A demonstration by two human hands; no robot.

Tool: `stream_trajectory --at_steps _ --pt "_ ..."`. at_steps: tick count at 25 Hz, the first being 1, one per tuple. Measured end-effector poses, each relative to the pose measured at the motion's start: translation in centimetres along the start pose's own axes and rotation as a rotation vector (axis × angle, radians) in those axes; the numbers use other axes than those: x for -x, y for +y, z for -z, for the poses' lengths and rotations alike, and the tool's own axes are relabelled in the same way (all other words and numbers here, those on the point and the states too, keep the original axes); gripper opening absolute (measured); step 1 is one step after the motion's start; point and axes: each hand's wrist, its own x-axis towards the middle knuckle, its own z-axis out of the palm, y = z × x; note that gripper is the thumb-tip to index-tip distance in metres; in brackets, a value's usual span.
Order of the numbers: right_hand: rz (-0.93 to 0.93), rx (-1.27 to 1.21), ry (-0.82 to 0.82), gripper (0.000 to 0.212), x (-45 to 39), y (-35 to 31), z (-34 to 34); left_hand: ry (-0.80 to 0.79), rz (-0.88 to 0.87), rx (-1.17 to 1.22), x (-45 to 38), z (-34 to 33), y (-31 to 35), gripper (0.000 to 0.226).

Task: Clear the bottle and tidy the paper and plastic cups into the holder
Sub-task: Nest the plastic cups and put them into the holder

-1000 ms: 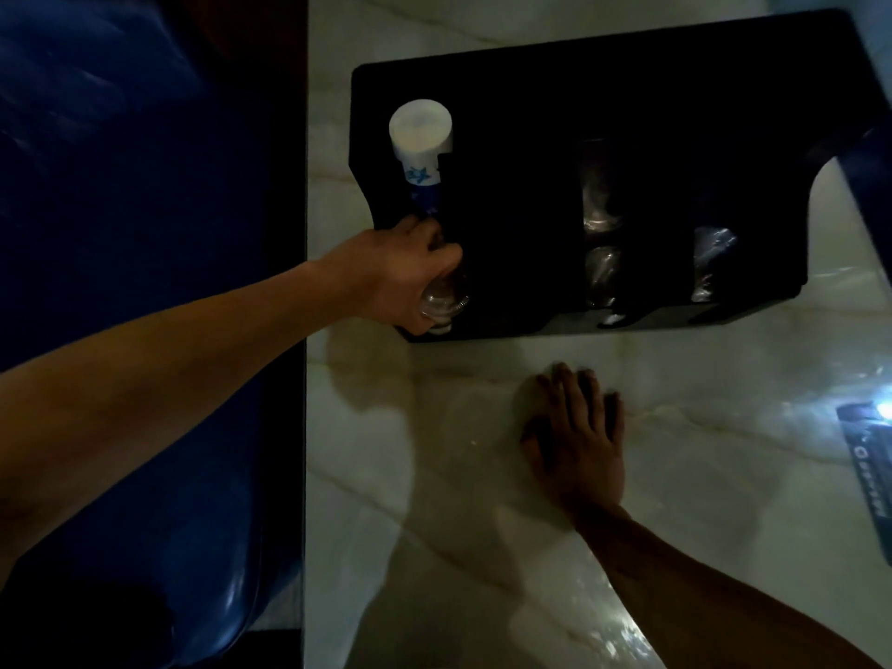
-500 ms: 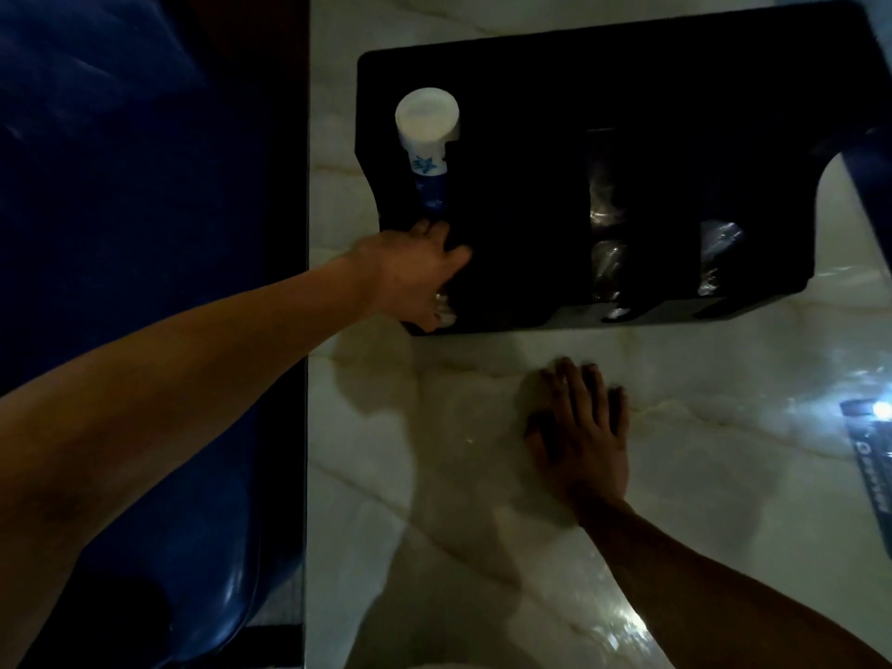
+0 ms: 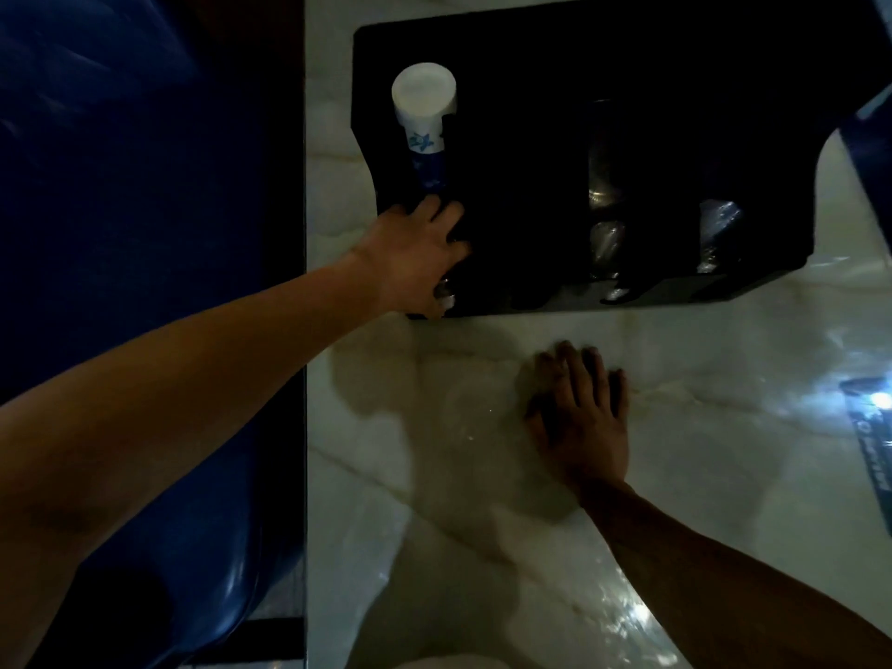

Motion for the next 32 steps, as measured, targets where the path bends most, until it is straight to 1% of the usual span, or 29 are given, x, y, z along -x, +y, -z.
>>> stream_trajectory --at_steps 1,3,4,10,15,21,25,28,30,32 --pt "-0.001 0.002 0.004 0.067 0.0 0.0 -0.1 0.003 -0.001 0.052 0.3 0.1 -0.2 0.075" --pt "0.001 0.007 0.009 0.067 0.0 0.1 -0.2 -0.043 0.01 0.198 0.6 0.3 -0.9 0.072" --pt "0.002 0.003 0.008 0.067 0.0 0.1 -0.2 -0.061 0.016 0.234 0.7 0.5 -1.1 0.071" --pt "0.003 -0.015 0.015 0.067 -0.1 0.1 -0.3 -0.097 0.074 0.211 0.3 1.1 -0.5 0.07" --pt "0.008 -0.003 -0.005 0.067 -0.1 0.1 -0.1 -0.09 0.098 0.22 0.4 0.6 -0.2 0.076" --pt "0.009 0.023 0.01 0.067 0.0 0.2 -0.3 -0.042 0.129 0.21 1.3 0.4 0.3 0.079" --pt "0.026 -0.025 -0.004 0.062 -0.2 0.4 0.0 0.004 0.143 0.245 2.7 1.5 0.1 0.071" --pt "0.049 -0.066 -0.097 0.063 -0.2 0.7 1.1 0.048 0.205 0.371 5.1 1.6 0.9 0.061" --pt "0.044 -0.095 -0.164 0.063 -0.8 0.5 2.4 0.125 0.256 0.516 7.0 1.3 1.5 0.052" --pt "0.001 -0.174 -0.22 0.057 -1.2 0.4 4.4 0.212 0.311 0.697 9.3 0.3 3.4 0.044"
